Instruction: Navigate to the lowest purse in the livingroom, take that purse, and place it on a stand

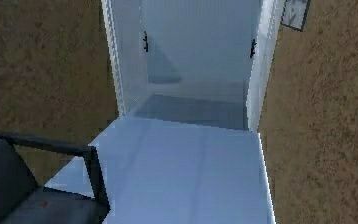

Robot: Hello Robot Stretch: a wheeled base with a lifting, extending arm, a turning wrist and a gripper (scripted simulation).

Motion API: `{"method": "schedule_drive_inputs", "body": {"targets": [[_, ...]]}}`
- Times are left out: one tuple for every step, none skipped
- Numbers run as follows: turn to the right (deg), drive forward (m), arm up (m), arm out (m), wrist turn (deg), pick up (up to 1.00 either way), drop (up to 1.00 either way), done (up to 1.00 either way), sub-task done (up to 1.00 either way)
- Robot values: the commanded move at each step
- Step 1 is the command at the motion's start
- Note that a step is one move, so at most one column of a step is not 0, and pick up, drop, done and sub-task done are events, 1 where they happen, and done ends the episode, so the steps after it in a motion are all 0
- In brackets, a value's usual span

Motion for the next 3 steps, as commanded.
{"method": "schedule_drive_inputs", "body": {"targets": [[0.0,1.00,0.00,0.00,0.0,0.00,0.00,0.00,0.00],[-18.0,0.00,0.00,0.00,0.0,0.00,0.00,0.00,0.00],[0.0,0.15,0.00,0.00,0.0,0.00,0.00,0.00,0.00]]}}
